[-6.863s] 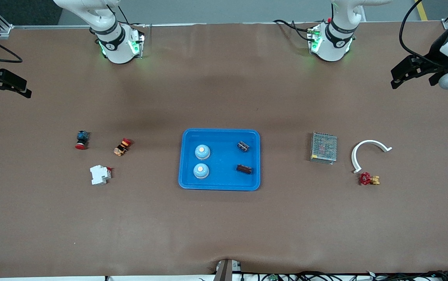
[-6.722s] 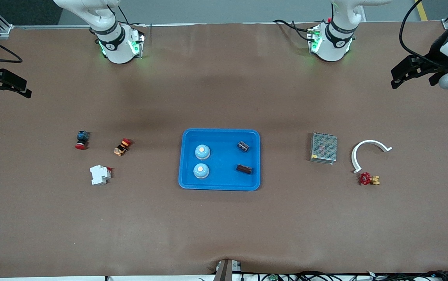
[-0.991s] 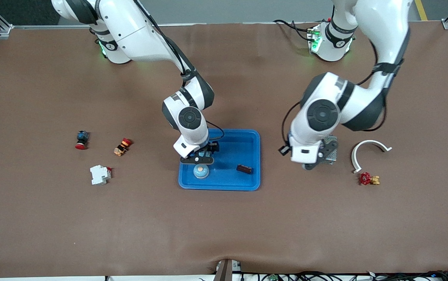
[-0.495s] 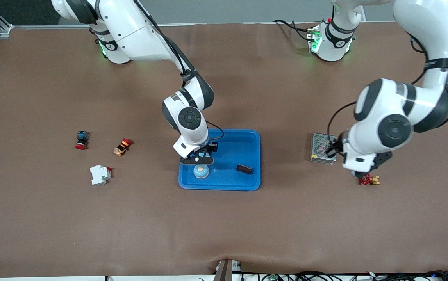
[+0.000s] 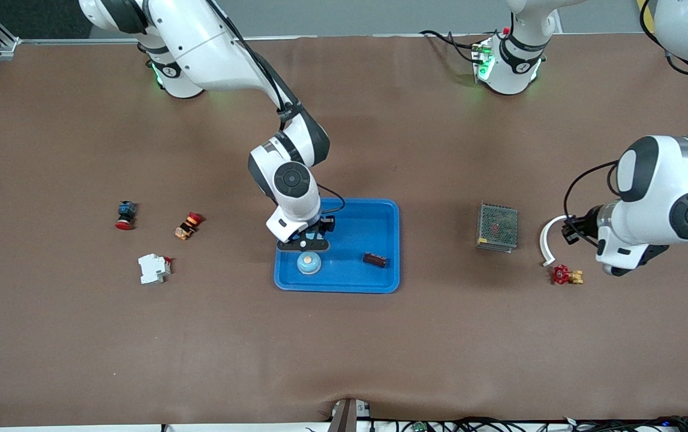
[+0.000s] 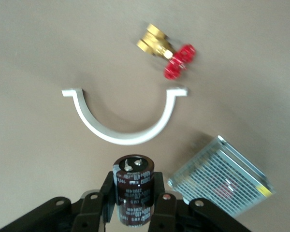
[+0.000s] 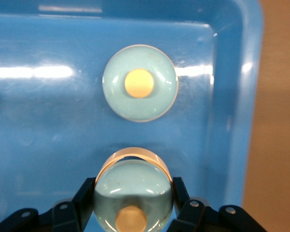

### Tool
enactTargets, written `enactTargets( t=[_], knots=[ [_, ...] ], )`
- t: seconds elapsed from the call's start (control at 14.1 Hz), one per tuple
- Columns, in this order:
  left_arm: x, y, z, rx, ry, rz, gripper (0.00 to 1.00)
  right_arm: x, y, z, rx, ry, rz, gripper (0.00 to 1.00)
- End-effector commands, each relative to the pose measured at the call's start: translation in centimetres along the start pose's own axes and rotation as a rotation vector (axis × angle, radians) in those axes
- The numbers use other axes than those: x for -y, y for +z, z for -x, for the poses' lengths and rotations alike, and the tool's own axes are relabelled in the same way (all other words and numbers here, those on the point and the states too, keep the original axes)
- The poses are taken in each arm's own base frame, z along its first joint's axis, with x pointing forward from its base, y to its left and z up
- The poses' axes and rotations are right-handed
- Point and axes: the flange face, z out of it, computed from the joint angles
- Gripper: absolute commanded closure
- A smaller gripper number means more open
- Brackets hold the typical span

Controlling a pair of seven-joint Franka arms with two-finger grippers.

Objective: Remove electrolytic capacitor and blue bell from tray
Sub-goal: 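Lift the brown capacitor and carry it toward the white arc with the left gripper, then carry the bell with the right gripper while the left gripper releases the capacitor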

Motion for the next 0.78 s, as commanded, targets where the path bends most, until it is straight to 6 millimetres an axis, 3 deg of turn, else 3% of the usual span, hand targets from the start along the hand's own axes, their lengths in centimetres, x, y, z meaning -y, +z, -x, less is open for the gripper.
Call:
enactTargets(
  t=[0.0, 0.14, 0.28, 0.5, 0.71],
  knots=[
    [1.9, 3.4, -0.6, -0.032, 0.026, 0.025, 1.00, -1.4, -7.4, 0.9, 0.040, -0.066, 0.012, 0.69],
    [3.4, 5.5, -2.1, -0.032, 0.008, 0.047, 1.00, -2.9, -11.6, 1.5, 0.082, -0.086, 0.026, 0.69],
    [3.2, 6.8, -2.7, -0.042, 0.010, 0.061, 1.00, -5.7, -15.5, 1.8, 0.112, -0.132, 0.023, 0.69],
    [4.5, 9.7, -4.4, -0.062, 0.005, 0.067, 1.00, -12.6, -20.4, 2.2, 0.149, -0.215, 0.004, 0.69],
    [4.9, 11.5, -5.3, -0.079, 0.014, 0.067, 1.00, -21.2, -23.0, 2.4, 0.179, -0.341, -0.033, 0.69]
  ],
)
